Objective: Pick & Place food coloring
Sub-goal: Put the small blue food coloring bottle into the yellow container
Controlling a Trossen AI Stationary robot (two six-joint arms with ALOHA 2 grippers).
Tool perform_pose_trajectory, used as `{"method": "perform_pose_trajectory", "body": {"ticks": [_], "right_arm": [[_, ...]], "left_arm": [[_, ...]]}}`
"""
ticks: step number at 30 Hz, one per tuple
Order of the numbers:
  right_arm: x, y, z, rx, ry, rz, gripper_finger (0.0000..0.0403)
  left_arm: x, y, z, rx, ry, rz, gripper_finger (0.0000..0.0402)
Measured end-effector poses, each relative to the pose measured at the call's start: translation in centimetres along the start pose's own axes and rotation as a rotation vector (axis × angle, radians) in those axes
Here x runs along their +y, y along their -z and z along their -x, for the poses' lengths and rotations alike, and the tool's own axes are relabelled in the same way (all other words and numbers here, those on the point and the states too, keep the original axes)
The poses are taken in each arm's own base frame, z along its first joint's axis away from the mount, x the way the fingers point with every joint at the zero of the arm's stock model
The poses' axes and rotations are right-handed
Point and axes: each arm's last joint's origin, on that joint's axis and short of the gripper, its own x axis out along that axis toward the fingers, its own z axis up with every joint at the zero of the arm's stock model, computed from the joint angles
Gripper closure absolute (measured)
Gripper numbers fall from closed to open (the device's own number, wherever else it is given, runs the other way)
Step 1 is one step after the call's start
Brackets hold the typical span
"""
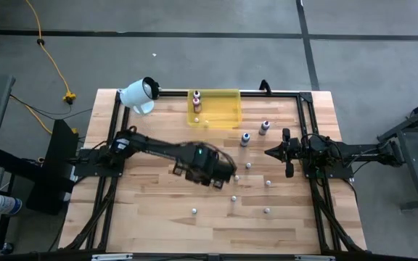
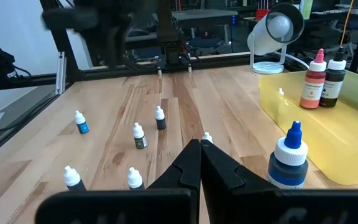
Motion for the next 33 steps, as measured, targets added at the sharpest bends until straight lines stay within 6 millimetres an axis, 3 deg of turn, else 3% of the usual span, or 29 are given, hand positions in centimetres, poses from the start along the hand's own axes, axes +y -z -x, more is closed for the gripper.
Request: {"method": "perform_pose_trajectory", "body": {"ticks": [12, 19, 25, 33], "right_arm": [[0.0, 0.0, 0.0, 0.000, 0.000, 0.000, 0.0402], [0.0, 0.0, 0.0, 0.000, 0.000, 0.000, 0.0402], [0.0, 0.0, 0.0, 0.000, 0.000, 0.000, 0.0402], [0.0, 0.0, 0.0, 0.000, 0.000, 0.000, 0.0402]], "left_arm": [[-0.8, 6.1, -3.2, 0.015, 0.050, 0.090, 0.0304], [-1.1, 7.6, -6.2, 0.029, 0.095, 0.091, 0.0296], [-1.3, 8.1, -8.0, 0.051, 0.132, 0.089, 0.0235], [-0.8, 8.0, -8.1, 0.042, 0.083, 0.088, 0.0155]]}}
